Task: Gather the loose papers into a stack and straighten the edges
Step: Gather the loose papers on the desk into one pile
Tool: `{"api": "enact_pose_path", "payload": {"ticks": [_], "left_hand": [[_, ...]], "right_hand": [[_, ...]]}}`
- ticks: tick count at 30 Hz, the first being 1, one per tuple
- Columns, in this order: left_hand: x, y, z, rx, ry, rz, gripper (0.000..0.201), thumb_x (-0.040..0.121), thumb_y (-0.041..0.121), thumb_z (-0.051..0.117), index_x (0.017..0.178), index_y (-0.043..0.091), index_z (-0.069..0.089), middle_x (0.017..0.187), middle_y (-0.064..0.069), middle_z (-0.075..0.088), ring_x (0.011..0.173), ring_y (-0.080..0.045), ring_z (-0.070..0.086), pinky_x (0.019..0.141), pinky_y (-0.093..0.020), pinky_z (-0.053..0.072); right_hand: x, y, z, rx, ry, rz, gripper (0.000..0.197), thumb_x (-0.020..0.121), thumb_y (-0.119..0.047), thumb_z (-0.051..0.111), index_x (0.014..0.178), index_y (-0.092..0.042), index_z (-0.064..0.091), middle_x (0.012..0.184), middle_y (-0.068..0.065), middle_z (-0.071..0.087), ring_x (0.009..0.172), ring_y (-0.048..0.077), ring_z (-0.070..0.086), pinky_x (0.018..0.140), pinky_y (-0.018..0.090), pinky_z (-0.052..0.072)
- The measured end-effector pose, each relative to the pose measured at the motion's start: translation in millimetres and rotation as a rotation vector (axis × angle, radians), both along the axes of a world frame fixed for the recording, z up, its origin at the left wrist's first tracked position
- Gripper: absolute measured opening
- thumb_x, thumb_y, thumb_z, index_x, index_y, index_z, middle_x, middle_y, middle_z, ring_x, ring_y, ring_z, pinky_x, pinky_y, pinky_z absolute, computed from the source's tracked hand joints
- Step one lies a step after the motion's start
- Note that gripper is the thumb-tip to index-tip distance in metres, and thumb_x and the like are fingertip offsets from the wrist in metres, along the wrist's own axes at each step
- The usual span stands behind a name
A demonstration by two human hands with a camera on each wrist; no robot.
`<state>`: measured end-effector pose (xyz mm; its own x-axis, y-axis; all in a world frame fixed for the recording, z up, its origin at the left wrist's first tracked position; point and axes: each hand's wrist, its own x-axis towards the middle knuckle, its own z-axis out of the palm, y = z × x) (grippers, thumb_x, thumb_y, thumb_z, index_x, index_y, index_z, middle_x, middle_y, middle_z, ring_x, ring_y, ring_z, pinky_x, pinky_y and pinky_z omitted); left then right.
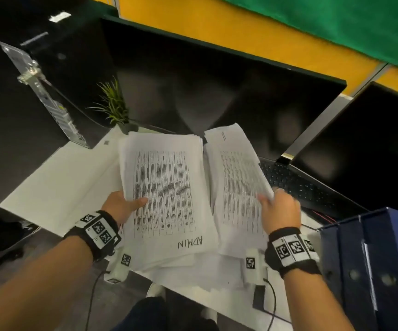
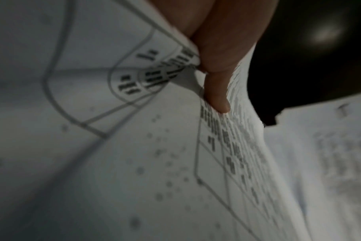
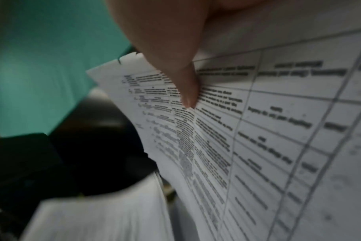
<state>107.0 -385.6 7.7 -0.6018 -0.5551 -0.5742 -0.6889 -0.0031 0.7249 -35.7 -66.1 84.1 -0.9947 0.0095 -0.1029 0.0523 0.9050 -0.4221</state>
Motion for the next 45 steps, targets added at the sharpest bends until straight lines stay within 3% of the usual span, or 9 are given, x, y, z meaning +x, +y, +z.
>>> {"api": "enact_pose_path", "payload": {"ticks": [6,11,14,21,25,30,32,35,45], "left_hand": [[-11,18,-30,0.032,-0.198,-0.163,0.108,0.062,0.065,0.081,0.143,0.003,0.045,0.138,-0.018,0.058,0.118,-0.038,0.06,0.098,-0.044,0.051],[-16,26,-39,0.056,-0.108,-0.07,0.058,0.09,0.036,0.067,0.137,0.005,0.055,0.129,-0.015,0.065,0.103,-0.029,0.064,0.094,-0.037,0.051],[-14,19,-37,-0.041,-0.128,-0.033,0.03,0.096,0.012,0.057,0.118,-0.007,0.066,0.104,-0.021,0.068,0.075,-0.023,0.06,0.063,-0.024,0.046],[-12,28,-40,0.027,-0.127,0.15,0.052,0.096,0.038,0.06,0.132,0.0,0.06,0.129,-0.018,0.065,0.112,-0.034,0.064,0.101,-0.04,0.05],[-24,46,-39,0.036,-0.065,0.217,0.061,0.106,0.043,0.027,0.14,-0.004,0.046,0.137,-0.023,0.055,0.12,-0.036,0.055,0.103,-0.039,0.042],[-24,49,-36,-0.033,-0.11,0.003,0.044,0.094,0.025,0.064,0.129,0.004,0.048,0.117,-0.016,0.063,0.092,-0.029,0.062,0.074,-0.034,0.054],[-21,46,-31,-0.101,-0.077,-0.044,0.041,0.093,0.014,0.065,0.13,0.007,0.049,0.113,-0.012,0.063,0.086,-0.025,0.061,0.064,-0.028,0.051],[-10,29,-14,-0.131,0.042,0.018,0.048,0.091,0.011,0.068,0.136,0.005,0.052,0.116,-0.012,0.063,0.107,-0.033,0.062,0.087,-0.035,0.05],[5,-28,7,-0.065,0.205,0.139,0.05,0.085,0.022,0.075,0.132,0.014,0.059,0.119,-0.009,0.07,0.107,-0.033,0.067,0.098,-0.057,0.051]], "right_hand": [[-10,22,77,-0.245,0.327,0.094,0.021,0.087,-0.024,0.069,0.072,-0.012,0.06,0.061,-0.003,0.055,0.055,0.015,0.054,0.052,0.02,0.036],[-10,-1,43,-0.664,-0.077,-0.063,0.021,0.083,-0.017,0.075,0.102,-0.013,0.066,0.081,-0.005,0.066,0.071,0.007,0.065,0.058,0.021,0.05],[-7,-19,-21,-0.519,-0.264,-0.049,0.033,0.081,-0.021,0.078,0.11,-0.01,0.067,0.098,0.003,0.07,0.091,0.022,0.068,0.079,0.029,0.053],[10,-66,-91,-0.226,-0.465,0.069,0.071,0.093,-0.021,0.063,0.151,-0.008,0.025,0.152,0.011,0.038,0.138,0.028,0.039,0.112,0.029,0.03],[14,-76,-93,-0.136,-0.45,0.156,0.049,0.098,-0.011,0.049,0.146,-0.008,0.038,0.146,0.009,0.047,0.132,0.027,0.046,0.108,0.028,0.034],[26,-69,-99,-0.172,-0.455,0.191,0.041,0.1,-0.012,0.043,0.14,-0.014,0.049,0.14,0.004,0.054,0.125,0.023,0.053,0.103,0.022,0.036],[29,-65,-103,-0.163,-0.39,0.101,0.042,0.1,-0.023,0.046,0.141,-0.014,0.047,0.145,0.004,0.048,0.129,0.025,0.047,0.107,0.03,0.036],[30,-50,-109,-0.039,-0.334,-0.129,0.063,0.091,-0.036,0.058,0.145,-0.012,0.035,0.149,0.006,0.033,0.132,0.031,0.034,0.105,0.046,0.038],[26,-67,-128,0.102,-0.447,-0.118,0.128,0.063,-0.059,0.08,0.154,-0.012,0.003,0.153,0.01,0.019,0.139,0.033,0.022,0.111,0.053,0.026]]}}
